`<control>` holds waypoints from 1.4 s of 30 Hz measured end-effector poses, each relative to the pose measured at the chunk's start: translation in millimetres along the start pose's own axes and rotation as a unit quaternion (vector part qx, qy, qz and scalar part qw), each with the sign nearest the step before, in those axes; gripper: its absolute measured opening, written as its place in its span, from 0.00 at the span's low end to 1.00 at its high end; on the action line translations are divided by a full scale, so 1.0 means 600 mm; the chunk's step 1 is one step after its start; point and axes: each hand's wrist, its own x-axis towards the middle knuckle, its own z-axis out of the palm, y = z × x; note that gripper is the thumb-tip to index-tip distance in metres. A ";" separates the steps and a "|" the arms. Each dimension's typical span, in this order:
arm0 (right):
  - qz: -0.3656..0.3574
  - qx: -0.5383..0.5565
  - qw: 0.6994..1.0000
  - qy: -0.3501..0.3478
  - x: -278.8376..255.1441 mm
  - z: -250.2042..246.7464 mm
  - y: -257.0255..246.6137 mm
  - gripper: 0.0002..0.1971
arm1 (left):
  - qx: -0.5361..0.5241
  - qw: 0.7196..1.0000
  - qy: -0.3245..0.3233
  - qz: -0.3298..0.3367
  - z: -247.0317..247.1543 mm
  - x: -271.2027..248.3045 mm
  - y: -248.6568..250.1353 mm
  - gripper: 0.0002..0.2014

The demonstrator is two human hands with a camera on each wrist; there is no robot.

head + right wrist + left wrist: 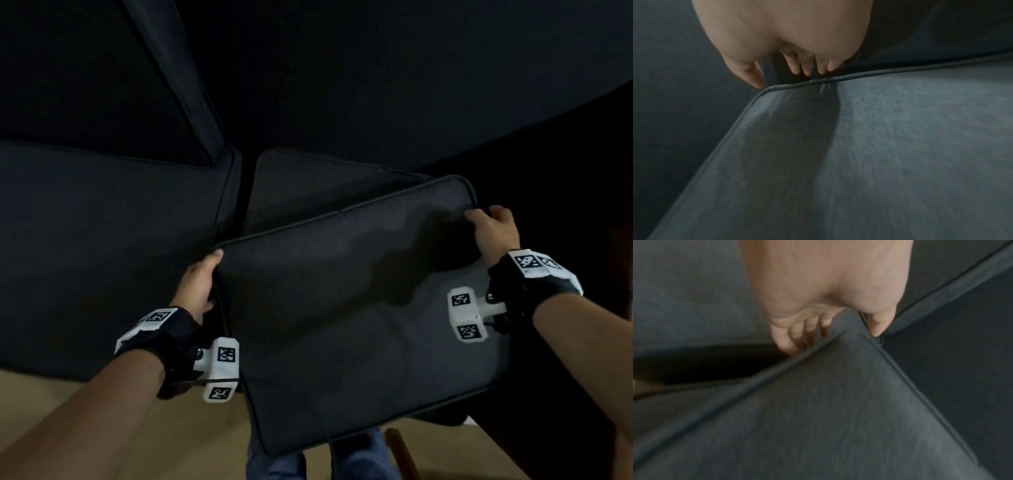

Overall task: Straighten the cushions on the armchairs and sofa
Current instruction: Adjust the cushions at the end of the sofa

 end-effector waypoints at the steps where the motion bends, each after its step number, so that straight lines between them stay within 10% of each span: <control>1: 0.005 -0.006 1.000 -0.008 0.013 0.003 0.000 0.32 | -0.007 1.000 0.001 -0.007 0.007 0.004 -0.003 0.30; 6: 0.016 -0.024 0.998 -0.051 0.032 0.013 0.002 0.43 | -0.064 0.998 0.011 -0.022 0.030 0.001 -0.012 0.33; 13: 0.036 0.066 0.996 -0.053 0.021 -0.008 0.013 0.32 | -0.128 0.991 -0.022 0.000 0.039 -0.091 0.022 0.11; 20: 0.013 0.142 0.989 -0.028 -0.039 -0.096 0.001 0.25 | -0.204 0.978 -0.005 0.054 0.015 -0.186 0.048 0.11; 31: 0.025 0.391 0.919 0.050 -0.217 -0.264 -0.003 0.31 | -0.276 0.938 -0.056 0.201 -0.035 -0.376 0.102 0.14; 35: 0.068 0.435 0.895 0.065 -0.244 -0.277 0.003 0.36 | -0.253 0.934 -0.031 0.250 -0.055 -0.411 0.132 0.13; 42: 0.045 0.273 0.954 0.113 -0.318 -0.246 -0.025 0.20 | -0.039 0.966 0.016 0.256 -0.088 -0.396 0.129 0.31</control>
